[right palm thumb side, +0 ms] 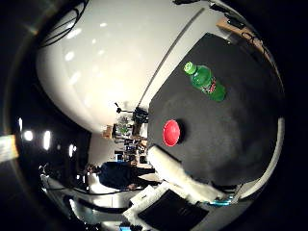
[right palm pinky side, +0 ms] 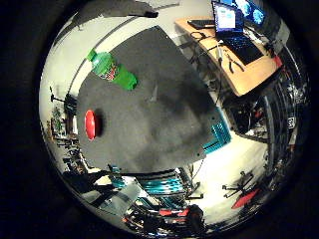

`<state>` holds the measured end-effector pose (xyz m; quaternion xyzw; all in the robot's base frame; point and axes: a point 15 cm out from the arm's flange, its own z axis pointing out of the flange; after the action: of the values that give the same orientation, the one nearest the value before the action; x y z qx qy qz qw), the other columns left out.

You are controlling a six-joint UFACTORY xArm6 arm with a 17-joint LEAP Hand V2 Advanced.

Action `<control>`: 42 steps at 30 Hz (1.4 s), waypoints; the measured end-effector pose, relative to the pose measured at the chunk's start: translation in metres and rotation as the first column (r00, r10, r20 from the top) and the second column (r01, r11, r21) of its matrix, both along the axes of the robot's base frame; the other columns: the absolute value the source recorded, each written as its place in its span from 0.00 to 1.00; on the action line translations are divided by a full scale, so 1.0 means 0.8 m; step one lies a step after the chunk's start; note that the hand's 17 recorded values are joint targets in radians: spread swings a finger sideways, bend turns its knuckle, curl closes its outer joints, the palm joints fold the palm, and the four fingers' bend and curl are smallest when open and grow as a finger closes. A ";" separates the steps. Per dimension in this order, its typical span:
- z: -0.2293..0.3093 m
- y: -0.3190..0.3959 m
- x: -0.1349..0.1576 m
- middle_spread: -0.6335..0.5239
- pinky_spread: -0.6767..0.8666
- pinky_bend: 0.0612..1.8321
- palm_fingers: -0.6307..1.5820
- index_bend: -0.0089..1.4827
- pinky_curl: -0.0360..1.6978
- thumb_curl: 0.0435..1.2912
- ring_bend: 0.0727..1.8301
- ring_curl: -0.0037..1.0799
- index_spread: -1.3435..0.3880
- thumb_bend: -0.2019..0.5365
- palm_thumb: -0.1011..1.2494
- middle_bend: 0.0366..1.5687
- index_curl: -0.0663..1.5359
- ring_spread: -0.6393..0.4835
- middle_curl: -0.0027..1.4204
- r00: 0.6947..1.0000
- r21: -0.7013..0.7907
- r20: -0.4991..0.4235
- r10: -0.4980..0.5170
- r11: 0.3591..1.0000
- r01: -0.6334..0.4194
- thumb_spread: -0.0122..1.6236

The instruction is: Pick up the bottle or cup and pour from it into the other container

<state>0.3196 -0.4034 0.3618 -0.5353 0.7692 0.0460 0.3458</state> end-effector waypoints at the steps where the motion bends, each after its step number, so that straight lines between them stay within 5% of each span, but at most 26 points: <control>1: -0.005 -0.003 -0.001 0.59 0.74 0.53 0.34 0.11 0.02 0.19 0.26 0.23 0.62 0.23 0.37 0.17 0.20 0.72 0.24 1.000 0.012 0.004 -0.005 1.000 0.005 0.60; 16: -0.056 -0.037 0.029 0.62 0.74 0.49 0.32 0.11 0.02 0.20 0.23 0.21 0.64 0.24 0.36 0.18 0.22 0.73 0.24 0.977 0.162 0.203 -0.066 0.986 0.033 0.59; 28: -0.115 -0.080 0.042 0.61 0.74 0.45 0.34 0.11 0.02 0.20 0.22 0.22 0.65 0.24 0.38 0.18 0.22 0.73 0.24 0.957 0.194 0.234 -0.168 0.973 0.124 0.60; 42: -0.154 -0.049 0.092 0.58 0.73 0.43 0.35 0.11 0.02 0.20 0.23 0.22 0.65 0.24 0.39 0.18 0.22 0.72 0.24 0.967 0.236 0.223 -0.123 0.969 0.069 0.61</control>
<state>0.3936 -0.4430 0.2390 -0.4562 0.7375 0.0524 0.4952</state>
